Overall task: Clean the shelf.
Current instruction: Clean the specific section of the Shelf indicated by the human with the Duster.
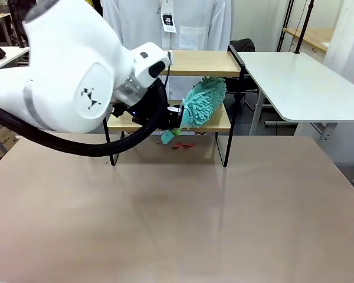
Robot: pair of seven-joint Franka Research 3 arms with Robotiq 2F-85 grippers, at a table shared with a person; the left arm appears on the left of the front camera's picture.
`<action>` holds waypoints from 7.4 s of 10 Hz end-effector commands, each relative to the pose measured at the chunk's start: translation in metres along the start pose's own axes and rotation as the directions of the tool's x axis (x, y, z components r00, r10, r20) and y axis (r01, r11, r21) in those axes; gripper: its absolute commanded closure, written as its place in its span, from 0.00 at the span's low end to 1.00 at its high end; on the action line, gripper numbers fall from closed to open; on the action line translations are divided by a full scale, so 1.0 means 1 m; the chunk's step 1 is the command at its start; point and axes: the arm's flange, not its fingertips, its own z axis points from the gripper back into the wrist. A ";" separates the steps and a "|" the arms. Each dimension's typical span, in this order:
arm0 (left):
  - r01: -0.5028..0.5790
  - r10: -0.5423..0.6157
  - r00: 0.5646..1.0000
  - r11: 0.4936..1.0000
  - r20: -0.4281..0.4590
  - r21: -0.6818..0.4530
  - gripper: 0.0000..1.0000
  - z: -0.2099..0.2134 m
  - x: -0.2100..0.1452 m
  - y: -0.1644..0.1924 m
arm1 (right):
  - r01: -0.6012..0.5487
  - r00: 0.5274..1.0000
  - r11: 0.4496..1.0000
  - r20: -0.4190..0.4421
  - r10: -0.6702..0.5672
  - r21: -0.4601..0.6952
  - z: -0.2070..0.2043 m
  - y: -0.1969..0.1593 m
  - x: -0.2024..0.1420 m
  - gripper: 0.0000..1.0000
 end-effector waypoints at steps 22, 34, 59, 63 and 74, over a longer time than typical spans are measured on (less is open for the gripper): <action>-0.219 0.268 0.963 0.682 0.040 0.698 0.87 0.076 -0.035 0.067 | -0.005 1.000 1.000 -0.001 0.005 -0.004 0.000 0.000 0.002 0.00; 0.059 -0.037 0.994 0.971 -0.101 0.232 0.87 0.112 -0.053 0.069 | -0.005 1.000 1.000 -0.001 0.005 -0.004 0.000 0.000 0.002 0.00; 0.544 -0.331 0.446 0.838 -0.831 -0.042 0.87 0.261 -0.087 0.151 | -0.005 1.000 1.000 -0.001 0.005 -0.004 0.000 0.000 0.002 0.00; 0.544 -0.331 0.446 0.838 -0.831 -0.042 0.87 0.261 -0.087 0.151 | -0.005 1.000 1.000 -0.001 0.005 -0.004 0.000 0.000 0.002 0.00; 0.544 -0.331 0.446 0.838 -0.831 -0.042 0.87 0.261 -0.087 0.151 | -0.005 1.000 1.000 -0.001 0.005 -0.004 0.000 0.000 0.002 0.00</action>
